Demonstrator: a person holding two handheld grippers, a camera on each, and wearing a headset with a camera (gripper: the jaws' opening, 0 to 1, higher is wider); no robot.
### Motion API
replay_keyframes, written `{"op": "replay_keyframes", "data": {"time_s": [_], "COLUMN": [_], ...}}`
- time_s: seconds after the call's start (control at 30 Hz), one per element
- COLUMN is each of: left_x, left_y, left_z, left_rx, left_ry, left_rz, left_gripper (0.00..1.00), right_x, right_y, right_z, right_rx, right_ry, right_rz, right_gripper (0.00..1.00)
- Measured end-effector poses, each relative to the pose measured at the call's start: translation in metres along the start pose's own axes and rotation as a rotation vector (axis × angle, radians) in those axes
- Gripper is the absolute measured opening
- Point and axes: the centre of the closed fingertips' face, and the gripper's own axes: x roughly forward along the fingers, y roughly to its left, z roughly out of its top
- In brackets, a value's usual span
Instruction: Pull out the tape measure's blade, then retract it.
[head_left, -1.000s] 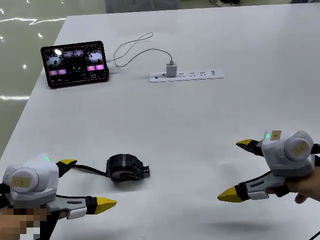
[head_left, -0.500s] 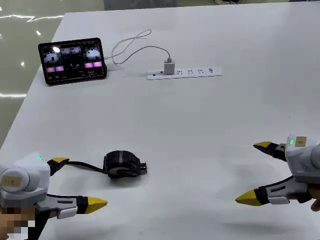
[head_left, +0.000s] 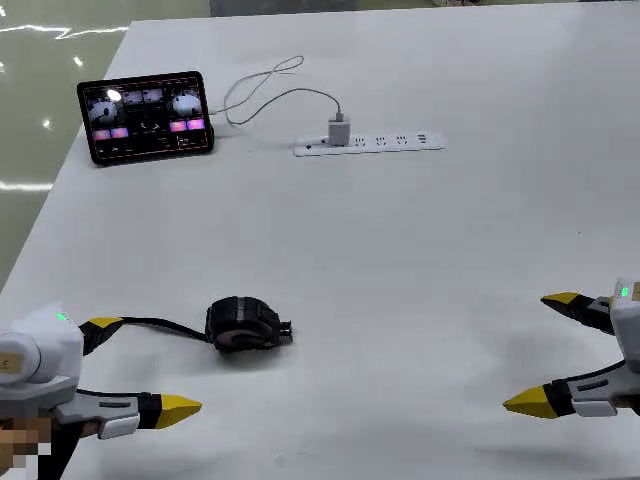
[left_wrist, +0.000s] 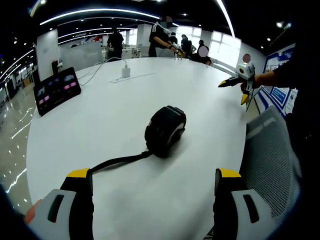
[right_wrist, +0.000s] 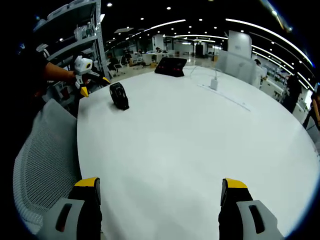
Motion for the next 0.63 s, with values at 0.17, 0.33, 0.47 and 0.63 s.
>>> {"op": "replay_keyframes", "data": {"time_s": [0.17, 0.33, 0.47, 0.63], "left_x": [-0.0023, -0.0031, -0.0042, -0.005], "left_y": [0.0022, 0.004, 0.0063, 0.0061], "left_z": [0.0001, -0.0002, -0.0011, -0.002], "left_rx": [-0.004, -0.006, -0.006, -0.008], "left_ry": [-0.004, 0.0, 0.001, 0.004], "left_rz": [0.0, -0.001, 0.004, 0.001], "left_gripper": [0.98, 0.98, 0.99, 0.99], "right_x": [-0.0065, -0.0096, -0.0097, -0.0092], "right_y": [-0.0053, -0.0037, 0.0005, 0.0024], "right_z": [-0.0045, -0.0045, -0.005, -0.007], "right_rx": [0.008, 0.015, 0.007, -0.021], "right_ry": [0.005, 0.003, 0.005, 0.02], "right_rz": [-0.012, -0.016, -0.008, -0.001], "right_gripper": [0.99, 0.99, 0.99, 0.99]}}
